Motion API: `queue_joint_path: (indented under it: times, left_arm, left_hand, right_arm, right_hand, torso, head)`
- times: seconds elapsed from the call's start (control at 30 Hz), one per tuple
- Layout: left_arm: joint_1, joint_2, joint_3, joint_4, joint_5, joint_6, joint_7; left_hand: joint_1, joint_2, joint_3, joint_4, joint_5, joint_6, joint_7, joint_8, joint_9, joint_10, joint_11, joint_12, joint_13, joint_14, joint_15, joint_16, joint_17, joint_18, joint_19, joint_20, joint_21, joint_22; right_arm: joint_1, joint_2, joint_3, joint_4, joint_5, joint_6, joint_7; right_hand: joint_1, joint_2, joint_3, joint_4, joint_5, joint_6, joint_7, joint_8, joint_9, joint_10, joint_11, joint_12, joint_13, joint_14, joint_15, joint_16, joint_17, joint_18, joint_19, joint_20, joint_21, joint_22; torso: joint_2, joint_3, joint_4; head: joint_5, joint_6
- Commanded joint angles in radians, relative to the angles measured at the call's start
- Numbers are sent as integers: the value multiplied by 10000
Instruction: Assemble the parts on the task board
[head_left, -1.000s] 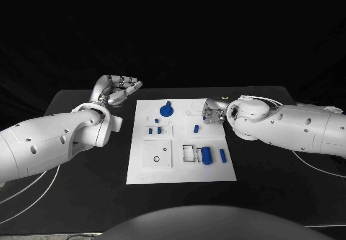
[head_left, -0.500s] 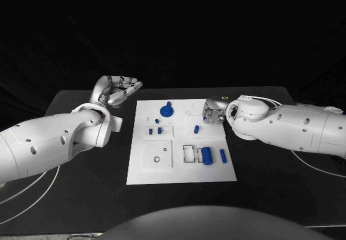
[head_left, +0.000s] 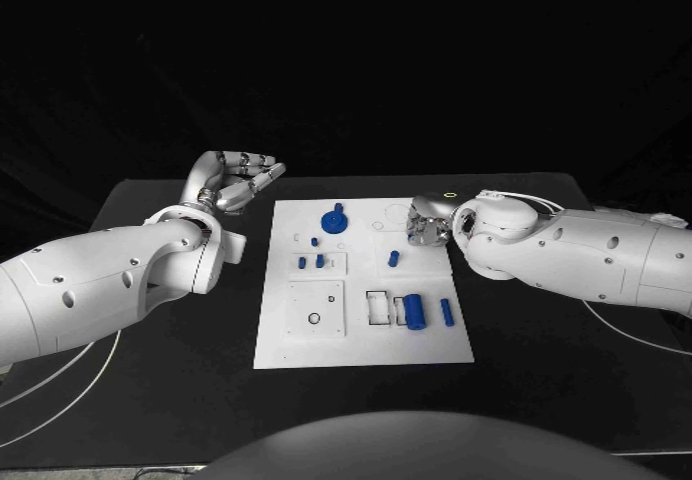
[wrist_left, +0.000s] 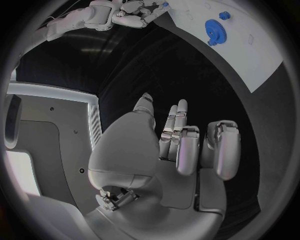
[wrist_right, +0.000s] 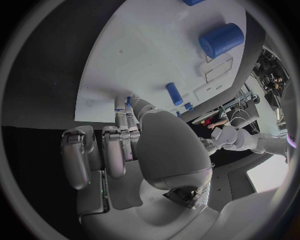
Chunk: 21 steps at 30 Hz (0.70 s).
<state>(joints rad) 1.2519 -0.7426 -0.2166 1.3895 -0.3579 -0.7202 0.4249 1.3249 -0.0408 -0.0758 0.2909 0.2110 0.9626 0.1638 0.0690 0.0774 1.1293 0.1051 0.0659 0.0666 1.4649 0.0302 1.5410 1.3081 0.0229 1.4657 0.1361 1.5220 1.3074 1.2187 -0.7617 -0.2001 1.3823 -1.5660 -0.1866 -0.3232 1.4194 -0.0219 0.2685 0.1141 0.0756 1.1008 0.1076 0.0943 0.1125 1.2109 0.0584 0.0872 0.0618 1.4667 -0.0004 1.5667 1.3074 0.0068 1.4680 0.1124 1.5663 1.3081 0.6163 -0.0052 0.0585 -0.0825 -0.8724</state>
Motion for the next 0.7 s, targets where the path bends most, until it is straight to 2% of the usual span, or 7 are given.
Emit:
queue_joint_path:
  times: [0.03,0.33,0.7]
  left_arm:
    - [7,17,9,-1,29,105,26]
    - [7,25,9,-18,29,114,25]
    - [8,-3,9,-23,29,103,27]
  left_hand:
    - [13,145,-43,11,-23,-28,-26,60,18,26,-27,30,17,852,43,-51,2162,-88,631,48,-69,2450]
    - [14,146,-43,11,-23,-28,-26,60,18,26,-27,30,17,852,43,-52,2162,-87,630,48,-70,2450]
    - [18,163,-44,11,-22,-27,-28,62,19,29,-27,31,18,845,42,-63,2146,-85,624,48,-77,2447]
  right_arm:
    - [-80,8,-46,11,-48,340,1]
    - [-97,-14,-46,48,-54,45,52]
    - [-108,-180,-47,214,130,-878,405]
  right_hand:
    - [123,11,88,-9,50,102,-5,48,17,97,15,-72,-6,1041,-67,41,2634,-68,1028,-70,45,2627]
    - [335,78,291,-182,179,310,-13,85,45,314,-25,-125,-6,1041,-85,41,2634,-68,1028,-106,45,2627]
    - [442,74,387,-315,252,490,10,132,88,522,-16,-157,-5,1041,-26,41,2634,-68,1028,-79,45,2627]
  torso:
    - [-8,1,-9]
    - [-1,2,-11]
    - [4,5,-7]
  head:
    - [1,-3]
    - [-16,4]
    - [3,-3]
